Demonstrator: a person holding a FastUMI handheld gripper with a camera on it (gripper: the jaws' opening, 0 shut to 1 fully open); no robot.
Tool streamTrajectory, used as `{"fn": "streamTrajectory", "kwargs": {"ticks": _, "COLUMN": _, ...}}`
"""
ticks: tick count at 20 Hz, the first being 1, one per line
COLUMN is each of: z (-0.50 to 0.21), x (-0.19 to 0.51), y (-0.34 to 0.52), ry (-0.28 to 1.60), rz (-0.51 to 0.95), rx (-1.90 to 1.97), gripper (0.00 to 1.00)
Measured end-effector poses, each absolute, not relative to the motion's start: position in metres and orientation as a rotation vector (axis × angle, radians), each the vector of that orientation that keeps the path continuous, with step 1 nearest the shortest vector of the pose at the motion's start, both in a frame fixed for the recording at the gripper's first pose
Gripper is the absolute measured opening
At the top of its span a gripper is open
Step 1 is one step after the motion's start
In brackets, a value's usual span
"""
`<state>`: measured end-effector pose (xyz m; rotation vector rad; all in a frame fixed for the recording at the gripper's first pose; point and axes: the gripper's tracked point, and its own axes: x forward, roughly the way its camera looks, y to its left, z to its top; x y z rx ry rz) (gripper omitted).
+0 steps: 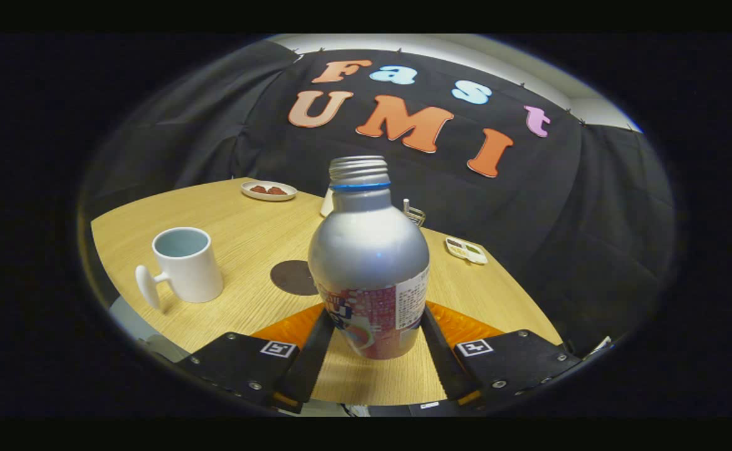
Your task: Take the bottle from table, then pour the juice into the cup, finally place the bottle on the coaster
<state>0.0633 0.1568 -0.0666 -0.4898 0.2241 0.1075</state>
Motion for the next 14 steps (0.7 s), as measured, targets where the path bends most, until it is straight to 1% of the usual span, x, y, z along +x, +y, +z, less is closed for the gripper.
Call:
{"fn": "streamTrajectory", "kwargs": {"ticks": 7, "z": -0.061, "x": 0.063, "y": 0.196, "ry": 0.219, "rz": 0.133, "rx": -0.645, "gripper": 0.78}}
{"fn": "streamTrajectory", "kwargs": {"ticks": 14, "z": -0.06, "x": 0.064, "y": 0.219, "ry": 0.229, "rz": 0.141, "rx": -0.822, "gripper": 0.78}}
